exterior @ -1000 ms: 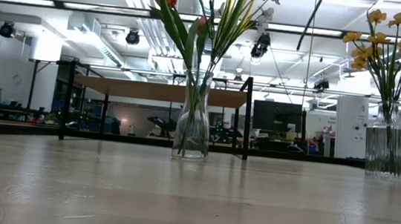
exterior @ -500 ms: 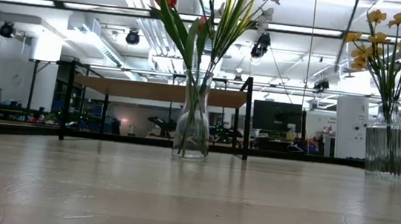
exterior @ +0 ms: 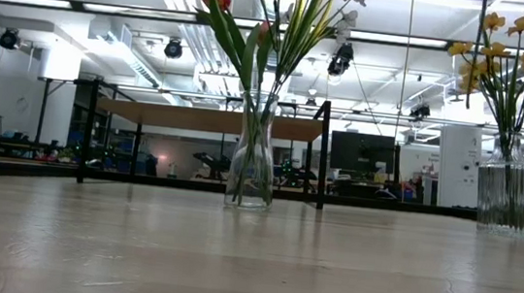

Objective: Pick and place flowers into a vace then onto a shelf
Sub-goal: Put the dark red flower into the right transparent vase

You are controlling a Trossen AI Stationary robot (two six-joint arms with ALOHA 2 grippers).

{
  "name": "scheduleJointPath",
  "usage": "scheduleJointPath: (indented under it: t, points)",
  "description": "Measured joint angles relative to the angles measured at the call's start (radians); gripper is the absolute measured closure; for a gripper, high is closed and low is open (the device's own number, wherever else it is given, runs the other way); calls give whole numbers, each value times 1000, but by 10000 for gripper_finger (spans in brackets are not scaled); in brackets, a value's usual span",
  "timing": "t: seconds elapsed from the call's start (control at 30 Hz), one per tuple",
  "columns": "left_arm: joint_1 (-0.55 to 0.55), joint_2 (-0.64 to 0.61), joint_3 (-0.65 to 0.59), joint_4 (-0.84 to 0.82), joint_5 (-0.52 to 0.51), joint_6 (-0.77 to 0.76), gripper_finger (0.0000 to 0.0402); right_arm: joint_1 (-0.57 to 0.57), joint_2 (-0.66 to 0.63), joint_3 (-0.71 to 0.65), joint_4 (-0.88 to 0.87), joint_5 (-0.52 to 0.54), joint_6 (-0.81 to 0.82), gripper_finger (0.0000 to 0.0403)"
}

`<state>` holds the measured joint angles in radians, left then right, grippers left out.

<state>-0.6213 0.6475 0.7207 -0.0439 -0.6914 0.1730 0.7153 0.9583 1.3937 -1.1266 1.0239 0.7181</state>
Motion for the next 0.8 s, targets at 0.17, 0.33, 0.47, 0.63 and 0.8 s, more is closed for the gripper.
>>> scheduleJointPath:
  t: [0.17, 0.33, 0.47, 0.63, 0.8]
  points:
    - [0, -8, -7, -1, 0, 0, 232, 0, 12, 34, -8, -1, 2, 394]
    - [0, -7, -8, -1, 0, 0, 232, 0, 11, 72, -110, -11, 4, 394]
    - [0, -7, -8, -1, 0, 0, 232, 0, 11, 76, -179, -35, 12, 394]
    - [0, -7, -8, -1, 0, -3, 232, 0, 18, 76, -189, -37, -15, 394]
    - [0, -7, -8, -1, 0, -23, 232, 0, 19, 84, -278, -40, -18, 394]
